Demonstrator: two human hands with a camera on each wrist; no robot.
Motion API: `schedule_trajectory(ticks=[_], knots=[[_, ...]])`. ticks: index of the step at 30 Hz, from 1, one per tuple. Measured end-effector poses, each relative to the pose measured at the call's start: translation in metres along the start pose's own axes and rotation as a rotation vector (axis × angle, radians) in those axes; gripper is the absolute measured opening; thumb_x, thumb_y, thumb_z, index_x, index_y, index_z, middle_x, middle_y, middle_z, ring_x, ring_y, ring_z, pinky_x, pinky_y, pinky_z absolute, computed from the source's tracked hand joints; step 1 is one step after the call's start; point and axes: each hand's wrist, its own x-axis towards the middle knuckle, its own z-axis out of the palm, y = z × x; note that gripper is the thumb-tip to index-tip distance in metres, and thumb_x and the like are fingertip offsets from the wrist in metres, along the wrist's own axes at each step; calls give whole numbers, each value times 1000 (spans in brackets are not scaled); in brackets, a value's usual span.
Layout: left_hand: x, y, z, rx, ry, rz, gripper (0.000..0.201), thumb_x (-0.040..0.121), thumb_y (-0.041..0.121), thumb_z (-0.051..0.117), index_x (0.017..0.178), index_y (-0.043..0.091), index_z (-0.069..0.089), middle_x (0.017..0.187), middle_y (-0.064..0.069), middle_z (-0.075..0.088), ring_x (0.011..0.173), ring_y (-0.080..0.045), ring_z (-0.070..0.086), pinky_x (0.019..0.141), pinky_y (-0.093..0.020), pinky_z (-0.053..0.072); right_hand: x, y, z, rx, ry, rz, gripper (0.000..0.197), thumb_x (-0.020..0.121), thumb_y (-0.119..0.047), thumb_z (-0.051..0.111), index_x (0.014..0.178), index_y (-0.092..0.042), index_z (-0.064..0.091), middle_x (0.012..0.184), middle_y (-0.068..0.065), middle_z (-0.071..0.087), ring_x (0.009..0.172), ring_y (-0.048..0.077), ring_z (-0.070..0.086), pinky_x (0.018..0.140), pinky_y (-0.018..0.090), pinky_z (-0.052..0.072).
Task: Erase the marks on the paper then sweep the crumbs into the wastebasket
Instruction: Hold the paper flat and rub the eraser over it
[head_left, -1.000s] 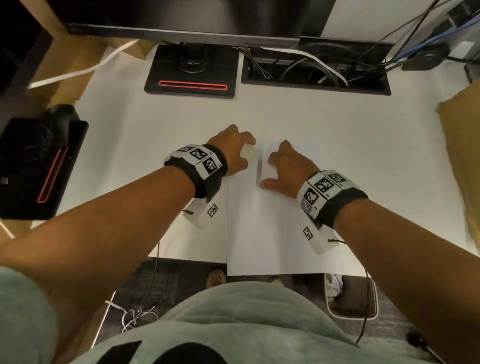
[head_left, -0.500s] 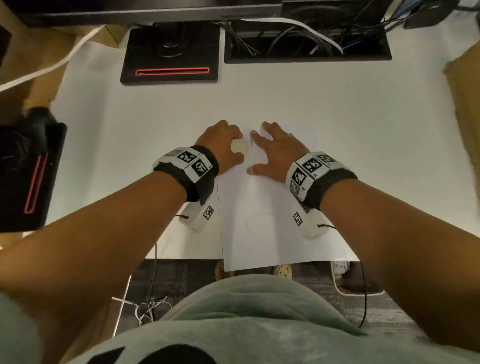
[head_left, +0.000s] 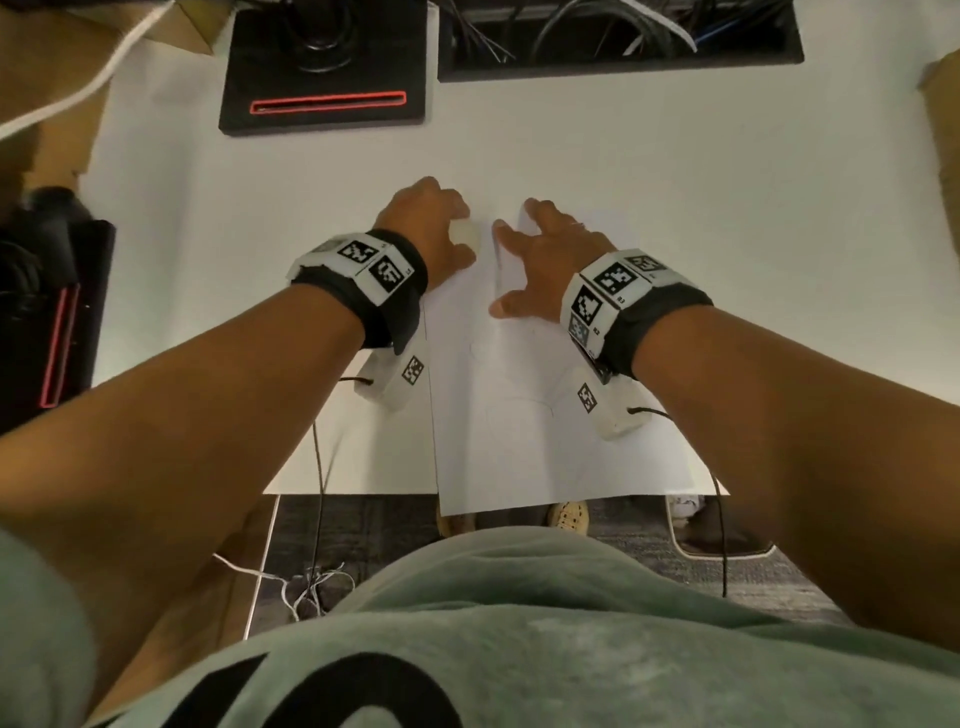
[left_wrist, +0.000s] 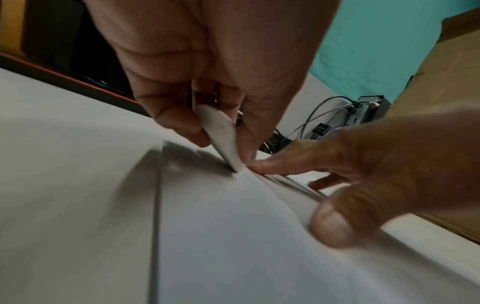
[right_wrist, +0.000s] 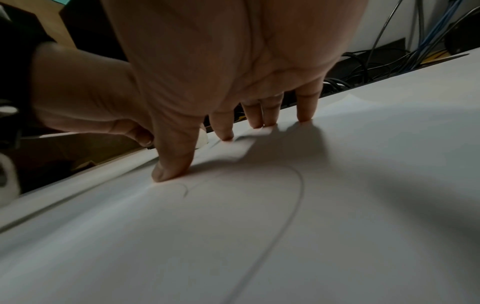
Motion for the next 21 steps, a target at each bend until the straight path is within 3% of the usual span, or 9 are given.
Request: schedule_trajectory(ticks=[4, 8, 12, 16, 21], knots=[[-11, 0, 10, 11, -42, 46, 50, 84, 27, 67, 130, 15, 52, 127, -9, 49, 118, -28, 47, 94, -32, 38, 0, 1, 0, 5, -2, -6, 98, 83, -64, 58, 155, -31, 1, 163, 7, -12, 150, 25, -6, 118, 48, 13], [-3, 3, 3, -46, 45, 18, 47, 80, 25, 70, 123, 16, 52, 123, -7, 54, 114, -26, 51, 93, -33, 41, 1, 3, 1, -10, -2, -1, 98, 81, -67, 57, 154, -33, 1, 162, 9, -13, 150, 28, -6, 118, 50, 15], [-13, 2, 10, -8, -11, 74, 43, 81, 24, 70, 120, 14, 55, 122, -8, 54, 113, -26, 50, 91, -32, 40, 3, 4, 2, -15, -1, -9, 99, 80, -69, 57, 154, -33, 1, 162, 10, -14, 150, 29, -8, 117, 52, 16], [-3, 6, 3, -10, 57, 11, 43, 83, 27, 67, 122, 13, 54, 126, -9, 51, 118, -28, 47, 94, -33, 38, 3, 2, 0, -17, -12, 5, 99, 81, -68, 58, 154, -34, 1, 162, 9, -15, 149, 29, -10, 117, 53, 14], [-21, 4, 15, 2, -28, 62, 44, 82, 27, 69, 121, 16, 54, 124, -7, 52, 115, -25, 48, 89, -29, 37, 2, 2, -1, -30, -3, 7, 100, 80, -68, 58, 155, -32, 2, 162, 10, -14, 149, 30, -10, 116, 54, 16]])
